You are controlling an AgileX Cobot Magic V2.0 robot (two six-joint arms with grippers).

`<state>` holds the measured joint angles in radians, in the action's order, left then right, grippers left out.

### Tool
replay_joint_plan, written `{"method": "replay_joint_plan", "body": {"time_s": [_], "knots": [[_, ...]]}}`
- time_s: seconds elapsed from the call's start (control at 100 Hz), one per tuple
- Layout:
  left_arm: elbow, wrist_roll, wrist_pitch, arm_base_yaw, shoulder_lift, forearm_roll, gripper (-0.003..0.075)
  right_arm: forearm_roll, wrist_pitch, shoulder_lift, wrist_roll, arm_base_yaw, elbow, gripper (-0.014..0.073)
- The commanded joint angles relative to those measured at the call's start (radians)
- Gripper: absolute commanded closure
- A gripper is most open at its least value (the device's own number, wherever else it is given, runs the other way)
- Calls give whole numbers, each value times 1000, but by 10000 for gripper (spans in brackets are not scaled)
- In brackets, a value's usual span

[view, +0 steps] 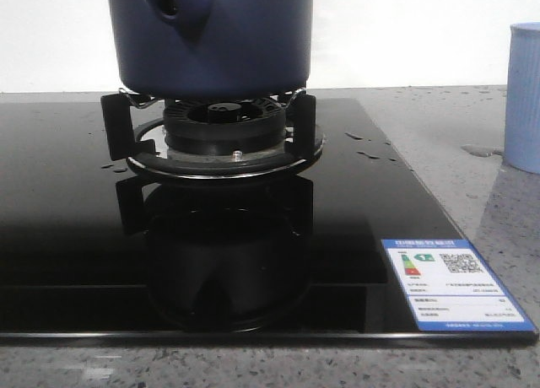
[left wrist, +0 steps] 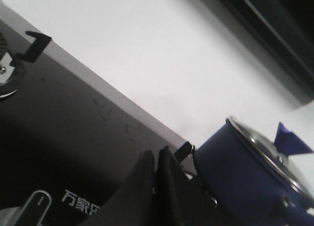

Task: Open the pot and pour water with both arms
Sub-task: 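Grasp the lid knob with the left gripper and lift the lid up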

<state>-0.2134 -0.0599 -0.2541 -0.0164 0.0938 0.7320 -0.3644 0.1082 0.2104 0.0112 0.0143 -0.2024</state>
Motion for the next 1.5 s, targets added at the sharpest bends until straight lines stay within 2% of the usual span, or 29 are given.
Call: {"method": "replay_joint_plan", "body": {"time_s": [0.0, 0.11, 0.18, 0.3, 0.37, 0.49, 0.61, 0.71, 0.79, 0.87, 0.93, 0.97, 1.05, 1.1, 1.16, 1.23, 1.49], "knots": [[-112, -99, -67, -2, 108, -9, 738, 0, 88, 112, -2, -6, -136, 650], [-207, -184, -210, -2, 251, 5, 738, 0, 293, 227, -2, -6, -261, 650], [-270, -300, -311, -2, 342, 68, 738, -3, 434, 290, -2, -6, -338, 650], [-364, -707, -523, -2, 490, 377, 737, -44, 642, 368, -11, -6, -450, 654], [-407, -888, -646, -2, 572, 577, 737, -126, 694, 384, -96, -6, -492, 668], [-478, -1073, -813, 2, 693, 801, 737, -323, 758, 398, -271, -6, -531, 668], [-560, -1194, -890, 34, 797, 833, 738, -498, 790, 400, -521, -6, -542, 668], [-631, -1294, -889, 69, 879, 832, 738, -538, 755, 398, -673, -6, -543, 668], [-684, -1421, -891, 95, 942, 824, 731, -538, 693, 398, -695, -6, -543, 667], [-734, -1524, -888, 120, 992, 806, 646, -538, 649, 398, -697, -6, -543, 661], [-761, -1577, -880, 134, 1032, 796, 533, -538, 628, 398, -725, -6, -543, 614], [-778, -1588, -863, 141, 1052, 794, 429, -538, 624, 398, -758, -6, -543, 566], [-808, -1588, -819, 150, 1099, 794, 229, -538, 621, 398, -783, -6, -543, 384], [-824, -1588, -796, 150, 1124, 794, 161, -538, 614, 398, -783, -6, -543, 254], [-844, -1588, -768, 150, 1155, 794, 150, -538, 608, 398, -783, -6, -543, 109], [-876, -1590, -747, 150, 1195, 794, 164, -538, 605, 398, -783, -6, -543, 11], [-1024, -1672, -731, 150, 1360, 826, 158, -538, 572, 398, -783, -6, -543, -9]]}}
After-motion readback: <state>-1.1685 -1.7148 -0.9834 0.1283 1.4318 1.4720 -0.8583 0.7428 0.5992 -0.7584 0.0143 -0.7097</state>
